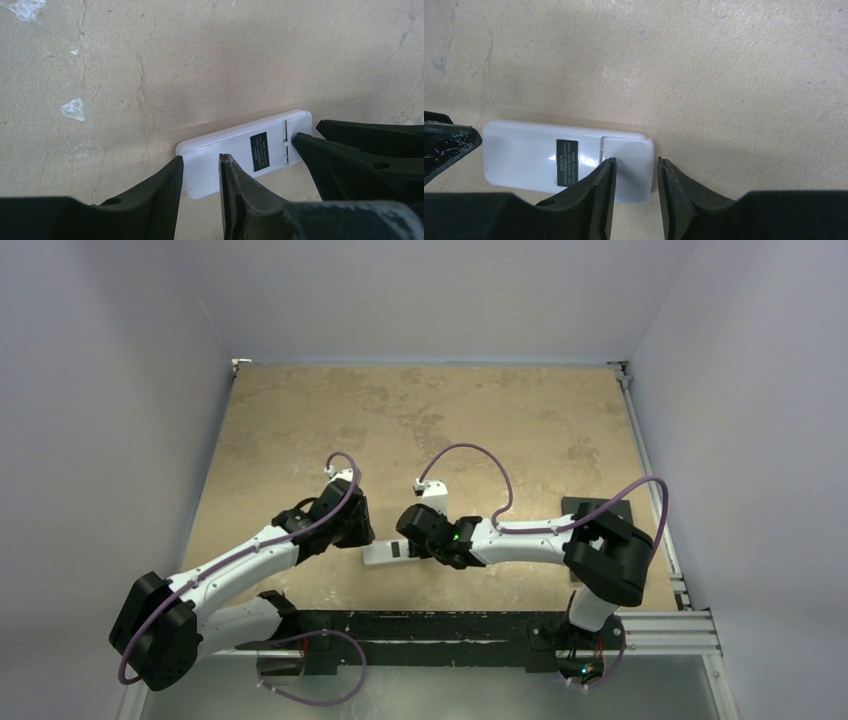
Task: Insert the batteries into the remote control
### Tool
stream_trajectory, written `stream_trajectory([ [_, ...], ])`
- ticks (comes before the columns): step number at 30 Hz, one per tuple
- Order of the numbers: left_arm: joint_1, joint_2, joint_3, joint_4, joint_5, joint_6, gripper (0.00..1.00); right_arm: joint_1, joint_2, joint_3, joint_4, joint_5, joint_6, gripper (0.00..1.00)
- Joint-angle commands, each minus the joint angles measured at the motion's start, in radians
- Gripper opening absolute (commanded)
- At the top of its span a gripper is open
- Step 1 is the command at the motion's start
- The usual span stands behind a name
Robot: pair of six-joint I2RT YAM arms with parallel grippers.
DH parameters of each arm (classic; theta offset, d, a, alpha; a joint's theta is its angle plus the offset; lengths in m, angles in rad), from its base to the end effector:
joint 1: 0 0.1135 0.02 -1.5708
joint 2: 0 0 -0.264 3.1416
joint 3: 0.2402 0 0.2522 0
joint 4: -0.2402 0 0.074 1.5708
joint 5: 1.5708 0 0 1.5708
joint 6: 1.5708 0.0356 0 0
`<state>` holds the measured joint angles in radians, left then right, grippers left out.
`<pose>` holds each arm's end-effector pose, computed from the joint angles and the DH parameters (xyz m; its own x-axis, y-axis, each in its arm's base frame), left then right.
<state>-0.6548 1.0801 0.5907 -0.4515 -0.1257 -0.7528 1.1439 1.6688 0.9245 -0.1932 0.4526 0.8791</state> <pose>0.1648 -0.1209 0.1958 -0.8408 -0.2096 -0.4991 -0.0400 0.9436 -0.3288 0.1506 0.2934 0.1690 -0.7608 0.0002 -0.6490 -0.1967 0.9529 0.2309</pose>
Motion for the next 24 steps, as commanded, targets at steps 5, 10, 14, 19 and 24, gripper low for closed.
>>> stream_trajectory([
  [5, 0.005, -0.002, -0.006, 0.013, 0.007, -0.017, 0.33, -0.006, -0.032, -0.019, 0.000, 0.017, 0.017, 0.41],
  [10, 0.005, -0.002, -0.008, 0.014, 0.008, -0.018, 0.33, -0.006, -0.034, -0.020, 0.000, 0.017, 0.018, 0.41],
  [14, 0.006, 0.002, -0.011, 0.016, 0.014, -0.017, 0.33, -0.006, -0.032, -0.020, 0.002, 0.011, 0.020, 0.41],
  [19, 0.004, 0.022, -0.019, 0.031, 0.027, -0.014, 0.33, -0.006, -0.025, -0.019, 0.020, -0.009, 0.017, 0.40],
  [24, 0.006, 0.041, -0.033, 0.050, 0.035, -0.017, 0.33, -0.005, -0.016, -0.016, 0.034, -0.022, 0.015, 0.38],
])
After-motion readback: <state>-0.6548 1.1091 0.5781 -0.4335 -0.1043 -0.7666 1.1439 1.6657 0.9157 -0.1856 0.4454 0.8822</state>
